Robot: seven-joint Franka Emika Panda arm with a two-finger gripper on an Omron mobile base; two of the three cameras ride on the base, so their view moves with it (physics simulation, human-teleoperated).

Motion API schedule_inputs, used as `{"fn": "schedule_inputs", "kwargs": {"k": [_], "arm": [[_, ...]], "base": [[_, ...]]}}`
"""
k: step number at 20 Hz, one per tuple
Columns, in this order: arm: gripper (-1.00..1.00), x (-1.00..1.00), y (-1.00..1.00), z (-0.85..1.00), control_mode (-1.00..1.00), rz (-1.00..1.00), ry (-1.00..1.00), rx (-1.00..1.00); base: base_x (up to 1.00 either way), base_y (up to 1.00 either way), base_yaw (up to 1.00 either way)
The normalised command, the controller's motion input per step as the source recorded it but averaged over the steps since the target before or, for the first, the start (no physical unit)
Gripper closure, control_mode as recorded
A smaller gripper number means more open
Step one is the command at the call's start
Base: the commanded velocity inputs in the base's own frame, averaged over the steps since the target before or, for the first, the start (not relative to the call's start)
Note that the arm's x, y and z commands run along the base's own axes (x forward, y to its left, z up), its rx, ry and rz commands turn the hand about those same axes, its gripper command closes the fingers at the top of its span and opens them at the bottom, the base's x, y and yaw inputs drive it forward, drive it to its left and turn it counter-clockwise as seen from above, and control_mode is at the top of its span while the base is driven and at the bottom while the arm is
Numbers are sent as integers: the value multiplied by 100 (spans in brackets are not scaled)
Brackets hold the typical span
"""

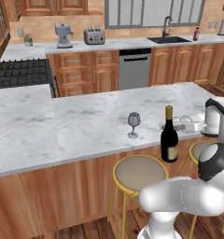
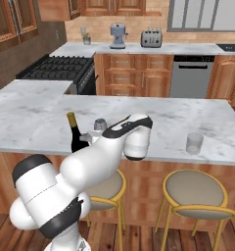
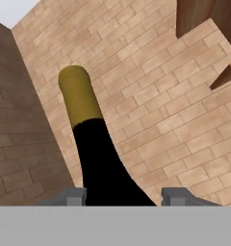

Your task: There is a wine glass and glass cup on the dining counter. Place the wine bottle next to the wine glass and the juice bottle next to the glass cup.

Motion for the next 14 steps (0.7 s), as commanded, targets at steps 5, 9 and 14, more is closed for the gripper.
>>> {"fn": "schedule_inputs", "kwargs": {"k": [5,9,14], "arm": [[100,0,0,0,100,0,0,0],[100,26,0,0,-100,-18,-1,0],[100,40,-1,0,-100,-24,-5,0]], "base": [[0,0,0],[0,0,0],[0,0,0]]}}
